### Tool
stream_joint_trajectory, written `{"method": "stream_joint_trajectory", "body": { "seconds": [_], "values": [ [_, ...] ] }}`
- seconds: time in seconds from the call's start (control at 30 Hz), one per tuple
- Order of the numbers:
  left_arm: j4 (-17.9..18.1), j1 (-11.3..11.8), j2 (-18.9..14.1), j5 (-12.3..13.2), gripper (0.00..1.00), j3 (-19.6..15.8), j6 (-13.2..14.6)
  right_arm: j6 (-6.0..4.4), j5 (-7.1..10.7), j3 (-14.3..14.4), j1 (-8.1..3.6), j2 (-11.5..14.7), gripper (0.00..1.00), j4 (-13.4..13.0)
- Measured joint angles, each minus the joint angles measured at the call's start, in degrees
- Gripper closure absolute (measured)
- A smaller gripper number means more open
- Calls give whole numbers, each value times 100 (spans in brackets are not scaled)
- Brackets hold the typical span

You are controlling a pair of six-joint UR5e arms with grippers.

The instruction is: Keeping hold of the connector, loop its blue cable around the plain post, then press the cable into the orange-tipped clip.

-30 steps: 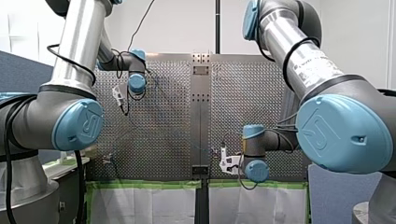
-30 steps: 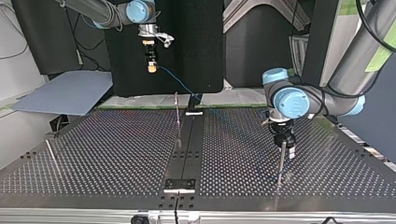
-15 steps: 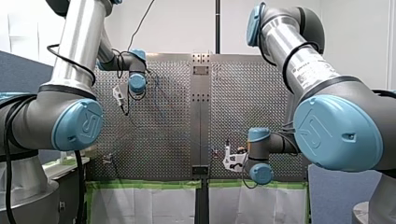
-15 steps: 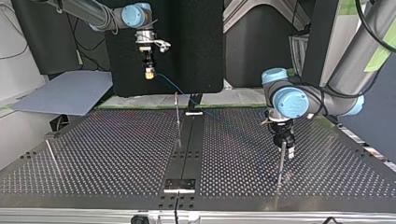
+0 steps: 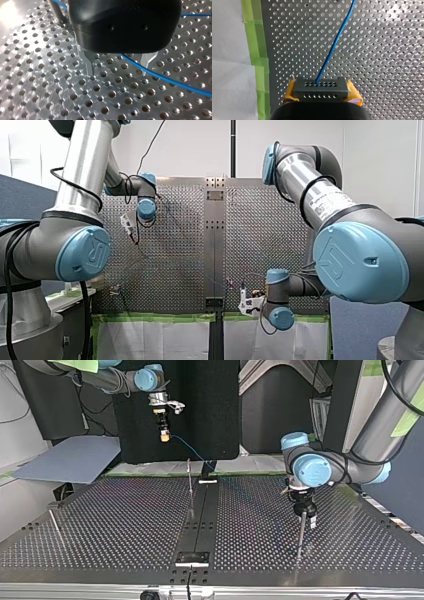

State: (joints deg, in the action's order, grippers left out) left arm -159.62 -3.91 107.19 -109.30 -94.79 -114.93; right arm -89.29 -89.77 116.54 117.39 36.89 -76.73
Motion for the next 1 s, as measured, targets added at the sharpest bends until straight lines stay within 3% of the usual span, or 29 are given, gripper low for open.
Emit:
{"method": "stream_joint_trajectory", "body": {
  "seconds": [0.47, 1.0],
  "values": [
    [69, 118, -33, 132, 6, -319, -753, 77, 2, -3, 24, -27, 100, 40],
    [802, 431, -222, 566, 6, -982, -1453, 134, 2, -4, 29, -36, 100, 52]
  ]
}}
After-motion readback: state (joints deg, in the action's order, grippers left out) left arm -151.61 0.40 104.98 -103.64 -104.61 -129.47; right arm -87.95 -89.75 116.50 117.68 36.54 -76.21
